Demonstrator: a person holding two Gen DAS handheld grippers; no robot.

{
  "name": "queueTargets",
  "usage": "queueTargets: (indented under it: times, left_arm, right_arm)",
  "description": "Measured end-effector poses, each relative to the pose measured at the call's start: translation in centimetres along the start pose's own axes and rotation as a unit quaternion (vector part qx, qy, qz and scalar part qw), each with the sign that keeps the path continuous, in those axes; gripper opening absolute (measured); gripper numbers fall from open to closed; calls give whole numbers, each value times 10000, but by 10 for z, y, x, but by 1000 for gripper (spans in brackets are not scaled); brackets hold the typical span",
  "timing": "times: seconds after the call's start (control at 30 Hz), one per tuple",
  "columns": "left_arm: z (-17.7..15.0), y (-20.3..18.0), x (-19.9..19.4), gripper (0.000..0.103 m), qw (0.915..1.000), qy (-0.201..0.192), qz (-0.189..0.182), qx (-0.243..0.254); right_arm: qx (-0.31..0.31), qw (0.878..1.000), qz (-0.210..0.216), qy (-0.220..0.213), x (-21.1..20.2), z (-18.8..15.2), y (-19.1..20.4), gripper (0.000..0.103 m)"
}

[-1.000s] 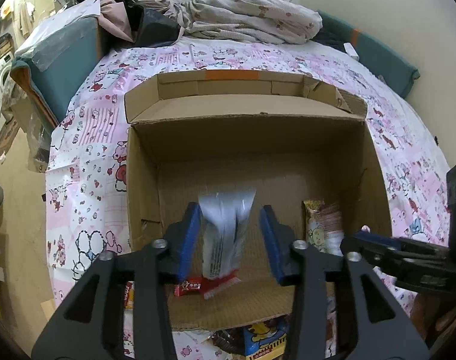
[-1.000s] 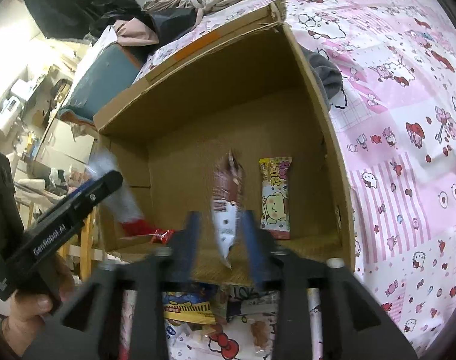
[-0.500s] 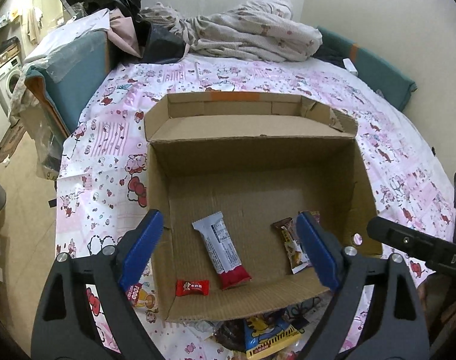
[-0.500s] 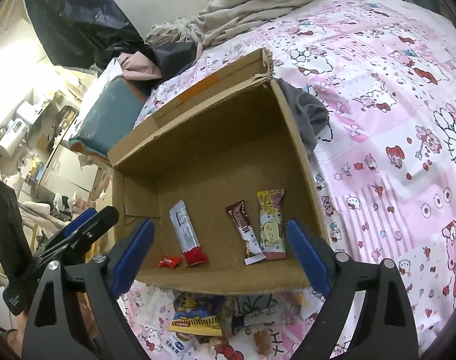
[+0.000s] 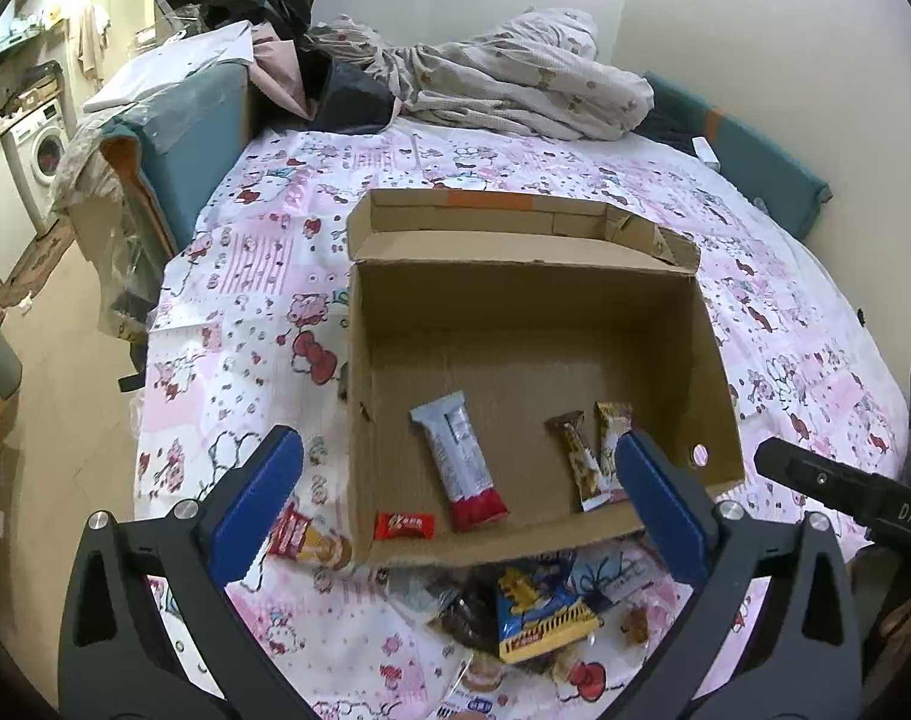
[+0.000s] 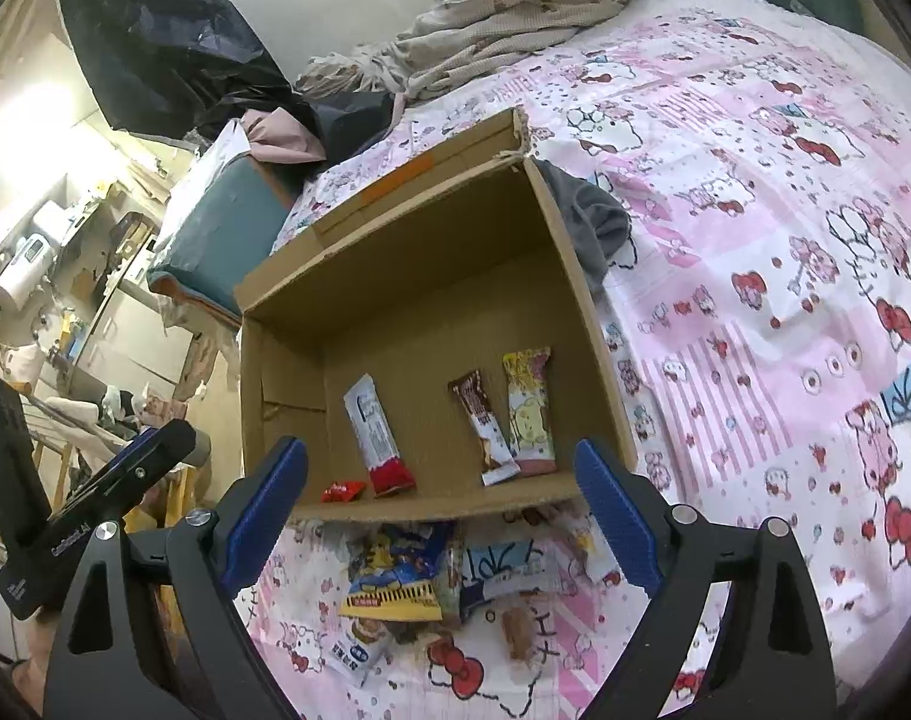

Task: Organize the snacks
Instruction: 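Withdraw both grippers from the box back toward the snack pile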

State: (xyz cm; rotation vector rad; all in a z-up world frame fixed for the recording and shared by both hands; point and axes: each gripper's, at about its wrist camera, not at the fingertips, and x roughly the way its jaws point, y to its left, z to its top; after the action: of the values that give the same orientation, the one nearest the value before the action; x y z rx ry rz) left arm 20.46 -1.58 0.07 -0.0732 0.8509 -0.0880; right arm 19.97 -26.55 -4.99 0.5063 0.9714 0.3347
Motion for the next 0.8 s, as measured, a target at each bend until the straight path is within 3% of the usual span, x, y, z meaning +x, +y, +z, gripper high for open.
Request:
queueTargets:
  times: [0.4,0.57,0.8]
  left_arm:
    - [-39,13,-18,103,9988,458,58,-187]
    - [-57,18,-17,103,9953,910,-148,-311]
    - [-76,29,-16,103,9931,1061,106,-482]
  right_arm:
    - [81,9995,-136,275,-9,-35,-1,94]
    - [164,9980,-338,516,-5,-49,-5,94]
    - [473,9937,-524,870,6,-65,-14,94]
